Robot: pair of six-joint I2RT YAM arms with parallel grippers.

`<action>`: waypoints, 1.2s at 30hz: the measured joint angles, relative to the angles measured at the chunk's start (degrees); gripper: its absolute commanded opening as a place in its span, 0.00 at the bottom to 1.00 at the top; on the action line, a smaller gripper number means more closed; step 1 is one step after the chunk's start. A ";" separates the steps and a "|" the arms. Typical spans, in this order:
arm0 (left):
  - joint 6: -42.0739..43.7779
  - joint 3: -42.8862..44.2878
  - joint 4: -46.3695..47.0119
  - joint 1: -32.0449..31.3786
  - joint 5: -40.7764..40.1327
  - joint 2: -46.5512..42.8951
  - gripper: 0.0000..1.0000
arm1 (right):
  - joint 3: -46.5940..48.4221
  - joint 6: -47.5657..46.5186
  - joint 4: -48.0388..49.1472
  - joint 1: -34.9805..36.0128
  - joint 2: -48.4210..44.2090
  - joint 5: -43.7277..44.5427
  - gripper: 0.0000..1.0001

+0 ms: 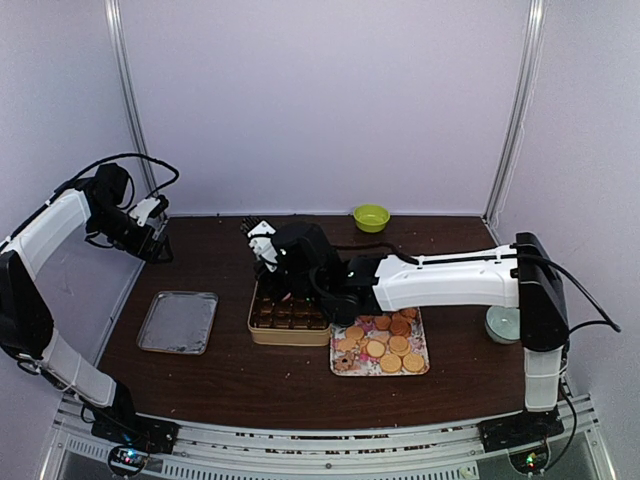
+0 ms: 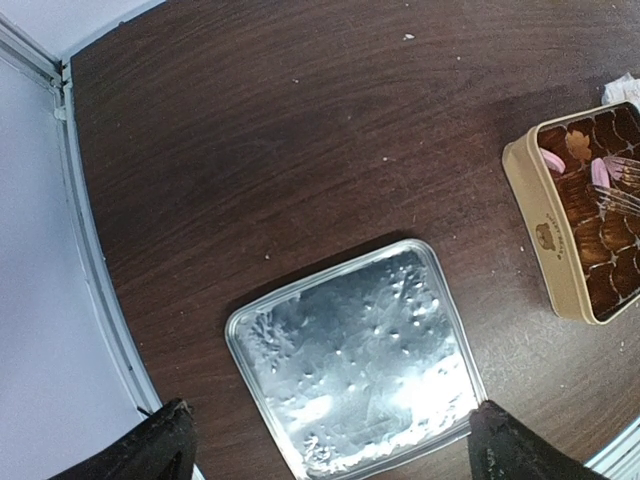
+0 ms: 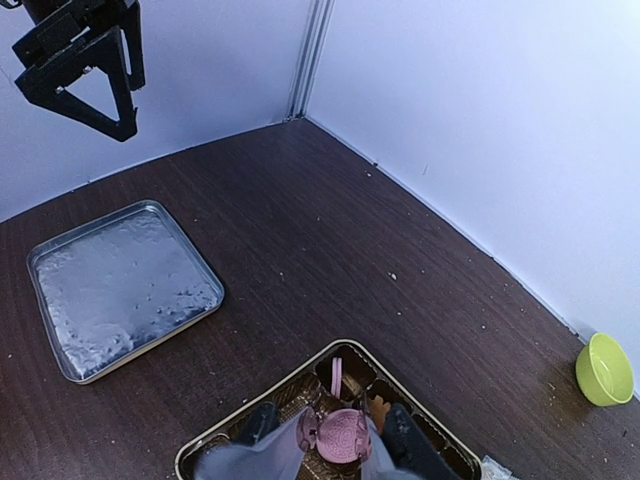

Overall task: Pack the cookies
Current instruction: Move the packing box to the center of the board.

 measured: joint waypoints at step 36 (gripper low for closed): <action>0.02 0.83 -0.04 0.00 3.67 0.00 0.97 | -6.80 2.62 1.90 -2.36 -6.73 6.21 0.29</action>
